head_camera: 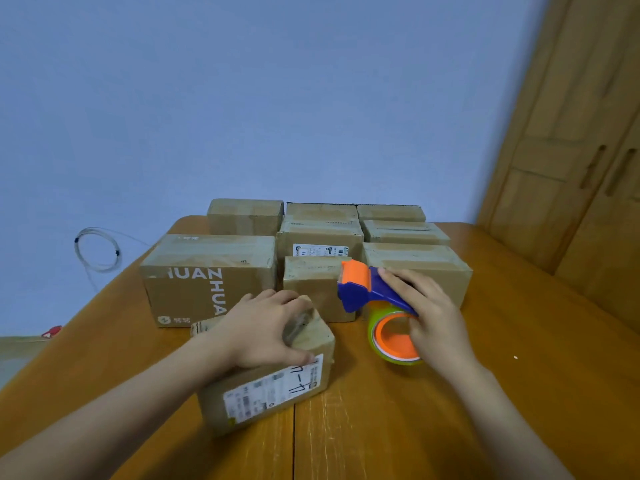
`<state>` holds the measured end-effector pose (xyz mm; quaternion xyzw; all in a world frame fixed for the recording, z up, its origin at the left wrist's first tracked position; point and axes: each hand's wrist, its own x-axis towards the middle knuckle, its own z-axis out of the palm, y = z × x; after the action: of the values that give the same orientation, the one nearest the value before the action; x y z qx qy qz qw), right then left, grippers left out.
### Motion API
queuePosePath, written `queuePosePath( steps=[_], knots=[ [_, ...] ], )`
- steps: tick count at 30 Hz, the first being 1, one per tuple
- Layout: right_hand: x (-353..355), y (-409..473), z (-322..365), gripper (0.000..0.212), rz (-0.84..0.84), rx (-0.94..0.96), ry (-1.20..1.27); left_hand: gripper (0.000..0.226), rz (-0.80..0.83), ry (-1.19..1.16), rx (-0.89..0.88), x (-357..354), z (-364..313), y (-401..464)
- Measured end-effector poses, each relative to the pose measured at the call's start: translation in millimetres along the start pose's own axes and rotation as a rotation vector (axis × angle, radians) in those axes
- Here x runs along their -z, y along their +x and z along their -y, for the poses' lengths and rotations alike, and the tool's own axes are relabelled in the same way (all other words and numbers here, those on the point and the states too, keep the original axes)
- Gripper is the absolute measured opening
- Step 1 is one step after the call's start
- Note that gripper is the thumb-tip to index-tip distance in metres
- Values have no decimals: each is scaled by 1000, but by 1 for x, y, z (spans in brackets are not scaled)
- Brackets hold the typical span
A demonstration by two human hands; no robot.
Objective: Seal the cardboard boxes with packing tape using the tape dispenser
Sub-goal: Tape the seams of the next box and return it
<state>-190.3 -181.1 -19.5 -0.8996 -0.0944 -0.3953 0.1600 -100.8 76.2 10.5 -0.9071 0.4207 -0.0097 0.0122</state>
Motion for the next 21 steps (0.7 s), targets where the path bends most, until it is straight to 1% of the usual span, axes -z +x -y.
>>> queuePosePath(
  steps=[2,5,8,11,14,16,19,21],
  knots=[
    [3,5,4,83,-3,2,-30,96,0,-36,97,1,-10,4],
    [4,12,6,83,-4,36,-81,85,-10,-30,206,1,-27,9],
    [2,17,8,86,4,105,-137,90,31,-17,323,0,-42,12],
    [1,20,9,85,2,112,-146,96,107,-4,417,1,-49,12],
    [3,22,9,76,-4,144,-147,102,152,-37,448,7,-53,12],
    [4,23,8,72,8,169,-138,101,169,-44,457,11,-55,12],
    [6,25,8,72,29,184,-105,89,191,-44,433,18,-53,7],
    [10,26,8,71,28,186,-81,72,127,-18,391,24,-46,2]
  ],
)
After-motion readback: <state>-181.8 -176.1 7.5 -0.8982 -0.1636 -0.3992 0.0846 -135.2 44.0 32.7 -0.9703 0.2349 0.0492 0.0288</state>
